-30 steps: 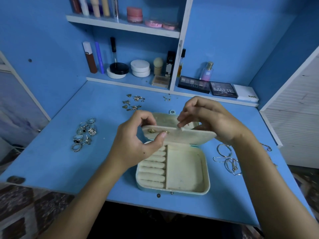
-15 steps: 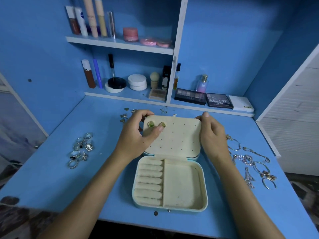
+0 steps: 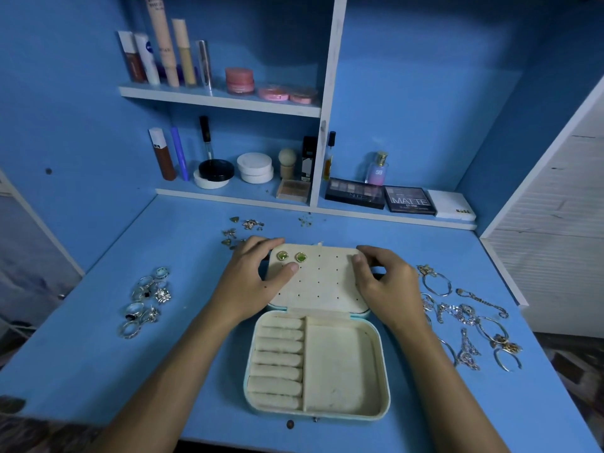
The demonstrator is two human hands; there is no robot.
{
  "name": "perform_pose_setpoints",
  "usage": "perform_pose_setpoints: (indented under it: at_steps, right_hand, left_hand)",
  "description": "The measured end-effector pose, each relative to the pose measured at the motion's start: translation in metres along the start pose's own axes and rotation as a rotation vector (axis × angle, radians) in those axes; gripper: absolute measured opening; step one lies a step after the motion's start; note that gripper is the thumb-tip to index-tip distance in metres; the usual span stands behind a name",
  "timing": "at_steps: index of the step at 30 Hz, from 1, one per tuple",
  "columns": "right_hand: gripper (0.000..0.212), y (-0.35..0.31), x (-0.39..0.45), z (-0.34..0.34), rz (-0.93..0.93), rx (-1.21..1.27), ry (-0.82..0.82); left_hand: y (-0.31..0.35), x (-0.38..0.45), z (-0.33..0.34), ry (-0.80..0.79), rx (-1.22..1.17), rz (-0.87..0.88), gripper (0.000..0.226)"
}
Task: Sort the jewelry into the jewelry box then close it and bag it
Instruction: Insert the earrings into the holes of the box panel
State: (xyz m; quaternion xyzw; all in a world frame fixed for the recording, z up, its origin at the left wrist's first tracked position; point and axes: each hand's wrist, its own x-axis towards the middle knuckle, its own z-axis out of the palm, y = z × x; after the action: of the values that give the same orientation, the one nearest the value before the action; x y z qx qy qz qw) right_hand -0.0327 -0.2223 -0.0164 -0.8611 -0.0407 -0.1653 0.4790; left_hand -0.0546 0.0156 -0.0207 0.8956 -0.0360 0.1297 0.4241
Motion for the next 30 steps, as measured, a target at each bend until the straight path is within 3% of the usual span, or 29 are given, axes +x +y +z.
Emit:
perform_pose_setpoints:
  at_steps: [6,10,16,30]
  right_hand:
    - [0.023,0.001,0.001,0.003,0.006,0.025,0.009]
    - [0.021,0.003,0.001,0.003,-0.001,0.034,0.005]
    - [0.019,0.004,0.001,0.004,-0.017,0.015,0.009]
    - [0.015,0.003,0.003,0.003,-0.068,-0.015,0.007]
  left_hand:
    - [0.002,0.001,0.000,0.008,0.009,-0.020,0.052]
    - [0.008,0.013,-0.009,0.100,0.037,0.023,0.048]
    - [-0.004,0.053,-0.038,0.223,0.150,0.052,0.017]
    - [-0.057,0.108,-0.081,-0.004,0.390,-0.135,0.007]
